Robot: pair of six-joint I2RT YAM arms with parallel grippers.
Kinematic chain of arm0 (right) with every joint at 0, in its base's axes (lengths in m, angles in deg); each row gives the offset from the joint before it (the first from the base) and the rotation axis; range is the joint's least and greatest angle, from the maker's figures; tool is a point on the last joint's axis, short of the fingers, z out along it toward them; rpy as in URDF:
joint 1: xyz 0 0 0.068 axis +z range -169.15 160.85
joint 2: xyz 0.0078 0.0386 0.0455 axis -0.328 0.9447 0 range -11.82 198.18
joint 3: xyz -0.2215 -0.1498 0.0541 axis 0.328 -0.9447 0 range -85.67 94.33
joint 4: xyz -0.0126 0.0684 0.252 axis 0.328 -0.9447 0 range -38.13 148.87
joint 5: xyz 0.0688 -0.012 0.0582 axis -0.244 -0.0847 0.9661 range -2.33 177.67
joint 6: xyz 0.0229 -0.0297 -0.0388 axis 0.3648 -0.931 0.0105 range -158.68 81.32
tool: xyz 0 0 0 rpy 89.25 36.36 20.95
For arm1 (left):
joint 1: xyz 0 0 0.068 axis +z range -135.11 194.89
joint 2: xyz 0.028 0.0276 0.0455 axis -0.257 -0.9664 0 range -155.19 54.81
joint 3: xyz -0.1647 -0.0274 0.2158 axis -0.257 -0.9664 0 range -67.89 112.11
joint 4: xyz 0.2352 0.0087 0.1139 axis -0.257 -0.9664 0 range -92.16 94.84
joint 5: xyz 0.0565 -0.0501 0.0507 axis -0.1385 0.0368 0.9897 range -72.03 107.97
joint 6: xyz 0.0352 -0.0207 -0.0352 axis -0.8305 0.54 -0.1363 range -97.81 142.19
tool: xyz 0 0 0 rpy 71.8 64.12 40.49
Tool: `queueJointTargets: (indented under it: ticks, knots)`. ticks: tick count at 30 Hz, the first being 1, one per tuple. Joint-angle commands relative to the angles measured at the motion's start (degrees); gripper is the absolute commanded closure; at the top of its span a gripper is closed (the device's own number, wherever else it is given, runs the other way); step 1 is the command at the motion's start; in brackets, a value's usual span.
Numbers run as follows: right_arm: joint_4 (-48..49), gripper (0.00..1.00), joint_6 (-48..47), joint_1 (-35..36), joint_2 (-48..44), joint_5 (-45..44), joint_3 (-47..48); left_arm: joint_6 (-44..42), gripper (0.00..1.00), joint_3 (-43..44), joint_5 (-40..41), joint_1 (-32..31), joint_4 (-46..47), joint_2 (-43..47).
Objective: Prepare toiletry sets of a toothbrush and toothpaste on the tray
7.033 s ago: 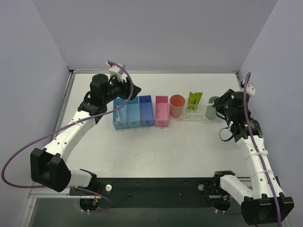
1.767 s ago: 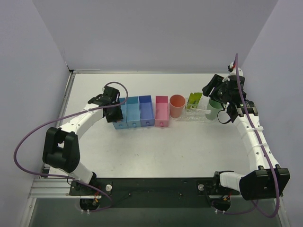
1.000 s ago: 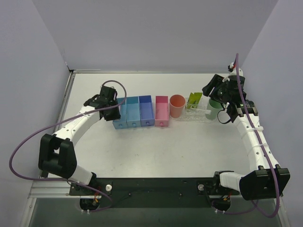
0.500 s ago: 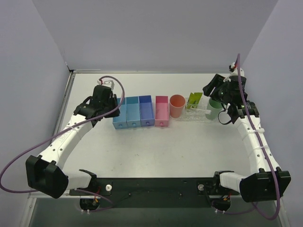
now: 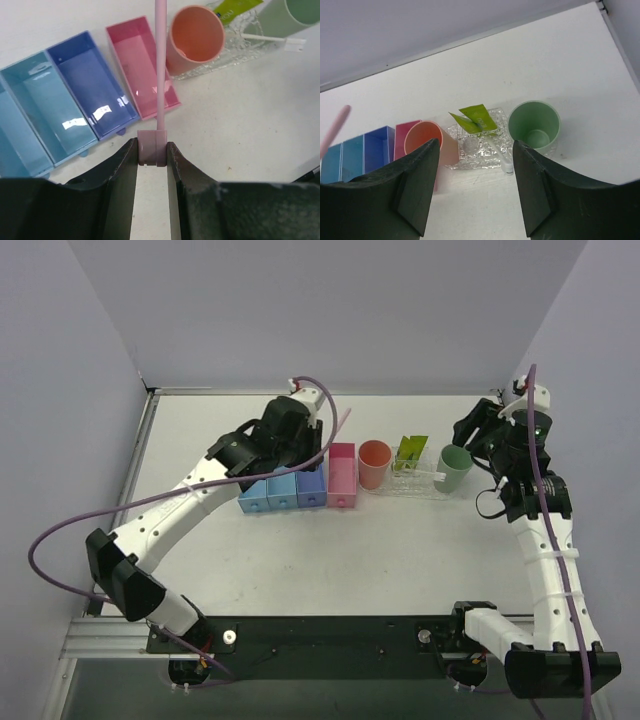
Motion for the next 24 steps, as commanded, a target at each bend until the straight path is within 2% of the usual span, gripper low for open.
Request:
queueJointTargets:
  ticks: [1, 16, 24]
  knots:
    - [0.15, 0.44, -2.17, -0.6, -4.28, -2.84, 2.9, -2.68, 1.0, 8.86, -0.47, -4.7, -4.6, -6.53]
    - [-2.57, 0.43, -7.62, -0.6, -11.4, -4.42, 1.23, -2.42, 1.0, 38.48, -1.27, -12.97, -22.7, -27.98]
    - [-2.66, 0.43, -8.24, -0.34, -12.63, -5.04, -0.62, -1.36, 1.0, 42.89, -1.88, -14.73, -26.41, -31.33]
